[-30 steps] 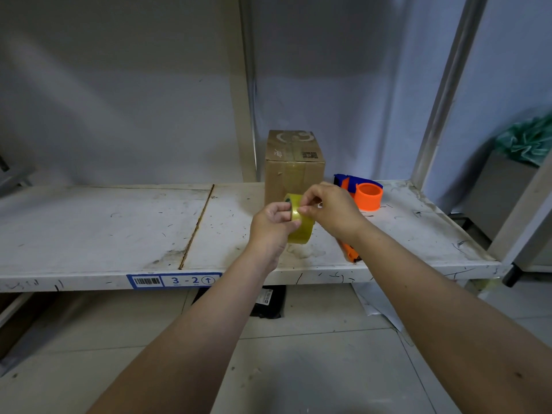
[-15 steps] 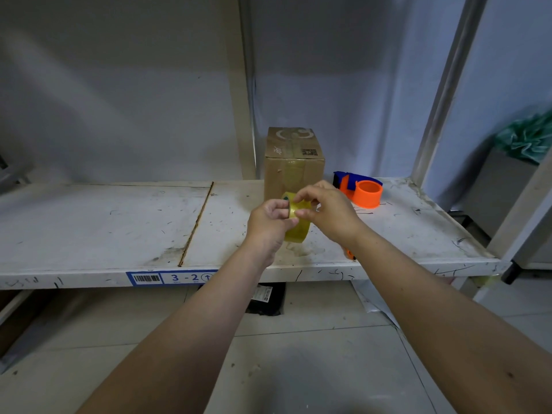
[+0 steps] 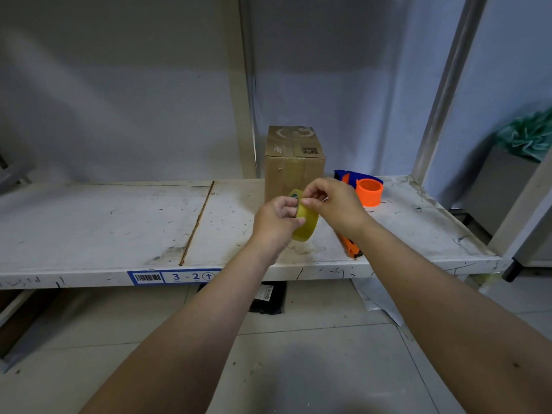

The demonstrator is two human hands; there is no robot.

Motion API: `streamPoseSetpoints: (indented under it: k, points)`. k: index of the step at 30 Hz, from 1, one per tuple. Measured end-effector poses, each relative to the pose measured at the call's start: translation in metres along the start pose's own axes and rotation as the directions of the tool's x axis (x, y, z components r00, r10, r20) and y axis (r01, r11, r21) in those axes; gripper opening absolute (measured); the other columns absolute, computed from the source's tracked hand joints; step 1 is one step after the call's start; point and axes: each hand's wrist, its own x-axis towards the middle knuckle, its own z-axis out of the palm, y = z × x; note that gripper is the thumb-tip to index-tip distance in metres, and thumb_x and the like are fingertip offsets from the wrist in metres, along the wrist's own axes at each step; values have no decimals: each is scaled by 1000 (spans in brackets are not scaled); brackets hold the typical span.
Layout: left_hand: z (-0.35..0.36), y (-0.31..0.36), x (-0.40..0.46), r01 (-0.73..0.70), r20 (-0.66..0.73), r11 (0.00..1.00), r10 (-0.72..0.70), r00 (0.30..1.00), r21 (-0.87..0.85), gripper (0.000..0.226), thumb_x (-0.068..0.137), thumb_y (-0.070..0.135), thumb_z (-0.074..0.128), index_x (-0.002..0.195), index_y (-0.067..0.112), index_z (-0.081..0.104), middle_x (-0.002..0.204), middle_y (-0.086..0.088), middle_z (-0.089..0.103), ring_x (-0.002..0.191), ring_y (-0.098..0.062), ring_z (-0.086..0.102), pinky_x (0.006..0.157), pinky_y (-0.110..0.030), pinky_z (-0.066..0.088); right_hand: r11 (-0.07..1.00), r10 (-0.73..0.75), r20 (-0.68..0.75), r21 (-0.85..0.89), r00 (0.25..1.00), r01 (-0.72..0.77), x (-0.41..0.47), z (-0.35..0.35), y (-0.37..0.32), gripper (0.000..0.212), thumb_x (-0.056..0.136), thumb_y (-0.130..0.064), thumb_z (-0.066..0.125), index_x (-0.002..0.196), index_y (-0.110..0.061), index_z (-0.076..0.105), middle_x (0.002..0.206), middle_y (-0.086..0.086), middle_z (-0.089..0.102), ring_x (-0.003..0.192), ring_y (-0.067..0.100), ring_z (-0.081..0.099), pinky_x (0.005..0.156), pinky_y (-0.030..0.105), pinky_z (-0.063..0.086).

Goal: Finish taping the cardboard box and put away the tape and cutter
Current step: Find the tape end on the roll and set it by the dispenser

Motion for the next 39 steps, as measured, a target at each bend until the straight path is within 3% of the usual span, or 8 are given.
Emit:
streamPoseSetpoints:
  k: [9, 13, 18, 24, 30, 33, 36, 39]
  points:
    - [-1, 0, -1, 3, 18, 998, -5, 1000, 59, 38, 83, -6, 64, 118, 8, 63, 79, 5, 68, 93, -17, 62, 92, -33, 44, 927, -134, 85, -341, 987, 155, -1, 4, -3, 9, 94, -16, 53, 88, -13, 59, 94, 0, 52, 92, 16, 45, 73, 27, 37]
    - [-2, 4, -1, 22, 15, 999, -23, 1000, 41, 37, 83, -6, 64, 117, 8, 64, 84, 2, 69, 93, -18, 62, 88, -32, 45, 941, -110, 82, -313, 991, 130, -4, 6, -6, 9, 93, -11, 49, 86, -16, 50, 94, -1, 48, 93, 17, 44, 74, 27, 36]
    - [-4, 7, 1, 84, 2, 996, -84, 996, -3, 32, 81, -7, 66, 109, 9, 65, 97, -6, 71, 101, -26, 65, 98, -44, 50, 968, -79, 31, -235, 996, 84, -11, 10, -1, 14, 91, -3, 47, 82, -14, 49, 93, 0, 51, 94, 20, 48, 75, 27, 40]
    - [-1, 11, 1, 137, 22, 991, -137, 990, 9, 24, 80, -3, 68, 91, 18, 63, 106, -13, 71, 107, -34, 64, 100, -51, 48, 937, -121, 43, -325, 992, 128, -10, 5, -3, 11, 94, -9, 44, 89, -19, 44, 96, 1, 49, 86, 16, 44, 68, 24, 37]
    - [3, 12, 2, 168, 26, 985, -169, 985, 30, 36, 79, 0, 71, 113, 8, 62, 116, -16, 67, 112, -35, 62, 100, -48, 49, 931, -92, 142, -338, 986, 136, -14, -1, -3, 13, 92, -12, 31, 95, -16, 43, 89, 0, 41, 79, 16, 40, 61, 26, 35]
    - [7, 12, 4, 214, -57, 975, -211, 976, 58, 38, 79, 1, 72, 115, 10, 61, 116, -13, 67, 109, -31, 62, 98, -46, 51, 918, -80, 157, -373, 984, 134, -18, 3, -5, 12, 88, -8, 38, 97, -15, 38, 92, 7, 46, 83, 20, 45, 66, 31, 43]
    - [8, 13, 5, 245, -145, 969, -239, 960, 23, 33, 80, -1, 68, 105, 18, 58, 110, -10, 66, 102, -29, 63, 93, -45, 54, 949, -101, 179, -277, 979, 149, -20, 5, -12, 15, 86, -3, 40, 94, -15, 37, 87, 8, 48, 80, 23, 48, 67, 40, 48]
    - [7, 14, 5, 143, -139, 986, -130, 982, 87, 33, 81, 2, 69, 103, 24, 58, 103, -6, 66, 99, -25, 64, 90, -42, 55, 989, -42, 155, -134, 987, 63, -13, -2, -19, 9, 93, -4, 41, 94, -12, 44, 89, 7, 54, 81, 21, 52, 67, 32, 47]
